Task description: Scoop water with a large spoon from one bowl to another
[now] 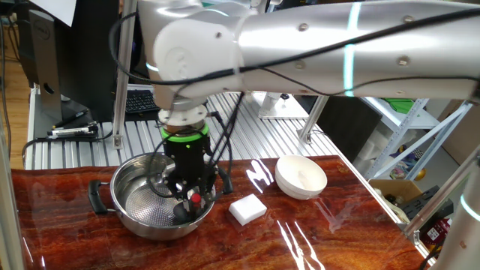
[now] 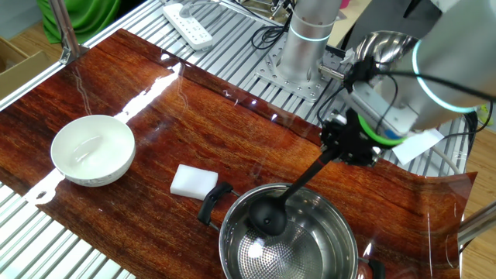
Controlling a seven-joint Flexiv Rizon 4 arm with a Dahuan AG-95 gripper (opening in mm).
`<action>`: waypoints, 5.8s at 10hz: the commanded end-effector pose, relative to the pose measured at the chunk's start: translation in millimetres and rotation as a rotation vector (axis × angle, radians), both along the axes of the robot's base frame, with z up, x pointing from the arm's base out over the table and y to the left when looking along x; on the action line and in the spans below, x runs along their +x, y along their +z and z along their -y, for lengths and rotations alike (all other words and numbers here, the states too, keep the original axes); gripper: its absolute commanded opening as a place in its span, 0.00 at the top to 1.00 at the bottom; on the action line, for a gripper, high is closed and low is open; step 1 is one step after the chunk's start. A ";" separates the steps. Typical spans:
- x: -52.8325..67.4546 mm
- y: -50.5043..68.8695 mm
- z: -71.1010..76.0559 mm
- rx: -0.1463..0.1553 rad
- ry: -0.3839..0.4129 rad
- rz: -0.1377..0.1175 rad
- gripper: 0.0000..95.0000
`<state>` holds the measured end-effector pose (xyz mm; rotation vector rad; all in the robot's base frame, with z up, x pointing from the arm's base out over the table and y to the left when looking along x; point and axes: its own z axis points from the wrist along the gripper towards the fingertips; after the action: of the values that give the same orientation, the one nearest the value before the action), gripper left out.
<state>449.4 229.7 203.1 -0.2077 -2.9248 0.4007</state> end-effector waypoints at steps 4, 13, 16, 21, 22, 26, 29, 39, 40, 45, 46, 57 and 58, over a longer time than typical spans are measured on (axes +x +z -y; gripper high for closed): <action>11.5 -10.8 -1.3 -0.003 -0.031 0.009 1.00; 22.2 -24.0 -3.2 -0.065 -0.075 -0.015 1.00; 23.9 -30.9 -3.8 -0.051 -0.090 -0.006 1.00; 26.3 -41.5 -4.1 0.032 -0.133 0.040 1.00; 26.3 -41.7 -4.1 0.070 -0.157 0.044 1.00; 25.8 -41.0 -4.1 0.255 -0.253 0.061 1.00; 24.3 -36.5 -4.0 0.307 -0.239 0.055 1.00; 11.5 2.0 1.0 0.305 -0.208 0.088 1.00; 10.8 3.6 1.3 0.310 -0.210 0.097 1.00; 7.2 12.6 3.7 0.311 -0.219 0.134 1.00; 6.1 15.2 4.5 0.309 -0.219 0.140 1.00; -4.0 35.9 12.3 0.295 -0.221 0.206 1.00; -4.7 37.2 12.9 0.295 -0.224 0.216 1.00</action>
<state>445.0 217.0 240.2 -0.5591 -3.0746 -0.0951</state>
